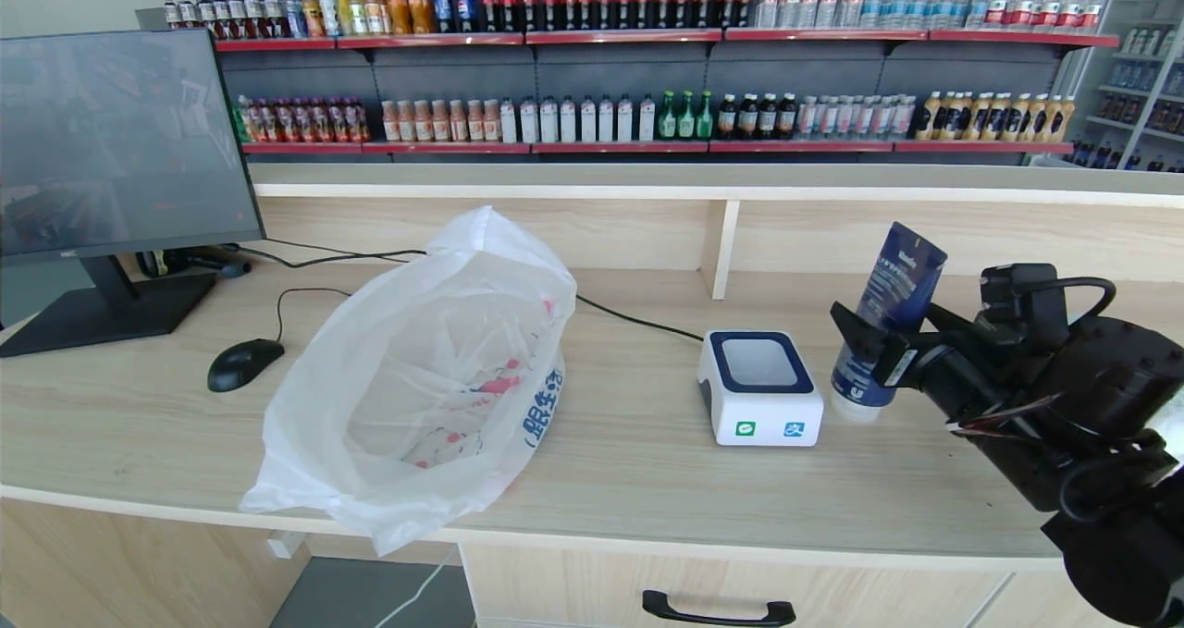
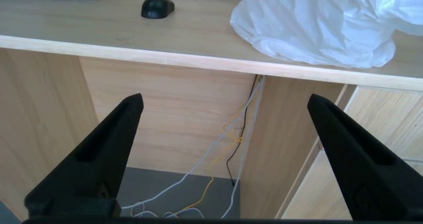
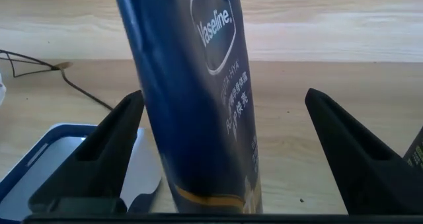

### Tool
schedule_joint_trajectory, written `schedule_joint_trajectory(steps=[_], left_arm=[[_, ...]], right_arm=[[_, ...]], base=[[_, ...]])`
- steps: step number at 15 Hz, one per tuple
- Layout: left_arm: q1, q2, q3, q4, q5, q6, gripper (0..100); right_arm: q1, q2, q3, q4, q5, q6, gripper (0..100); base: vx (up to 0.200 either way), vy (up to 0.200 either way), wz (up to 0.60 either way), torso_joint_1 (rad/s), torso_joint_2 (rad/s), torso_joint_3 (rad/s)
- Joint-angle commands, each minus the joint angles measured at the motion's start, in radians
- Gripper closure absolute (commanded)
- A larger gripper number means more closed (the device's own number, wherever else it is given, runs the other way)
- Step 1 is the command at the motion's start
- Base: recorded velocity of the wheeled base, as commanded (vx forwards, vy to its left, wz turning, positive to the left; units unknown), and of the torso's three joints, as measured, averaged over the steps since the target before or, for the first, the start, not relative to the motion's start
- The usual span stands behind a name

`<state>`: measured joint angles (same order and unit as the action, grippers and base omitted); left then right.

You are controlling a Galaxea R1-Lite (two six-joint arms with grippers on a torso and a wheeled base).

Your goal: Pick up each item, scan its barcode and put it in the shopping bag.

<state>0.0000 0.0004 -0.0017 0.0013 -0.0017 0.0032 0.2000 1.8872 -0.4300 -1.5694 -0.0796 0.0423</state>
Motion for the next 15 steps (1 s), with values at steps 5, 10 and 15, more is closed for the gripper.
schedule_joint_trajectory(steps=[5,10,15], left_arm=[[0.000,0.000,0.000,-0.001,0.000,-0.002,0],[0.000,0.000,0.000,0.000,0.000,0.000,0],[0.000,0.000,0.000,0.000,0.000,0.000,0]], right_arm=[[-0.014,0.043,0.000,-0.001,0.000,0.025,0],[-0.014,0.070,-0.007,-0.001,0.000,0.031,0],[-0.040,0.099,-0.021,-0.001,0.000,0.040,0]], base=[[0.000,0.000,0.00,0.000,0.00,0.000],[0.000,0.000,0.00,0.000,0.00,0.000],[0.000,0.000,0.00,0.000,0.00,0.000]])
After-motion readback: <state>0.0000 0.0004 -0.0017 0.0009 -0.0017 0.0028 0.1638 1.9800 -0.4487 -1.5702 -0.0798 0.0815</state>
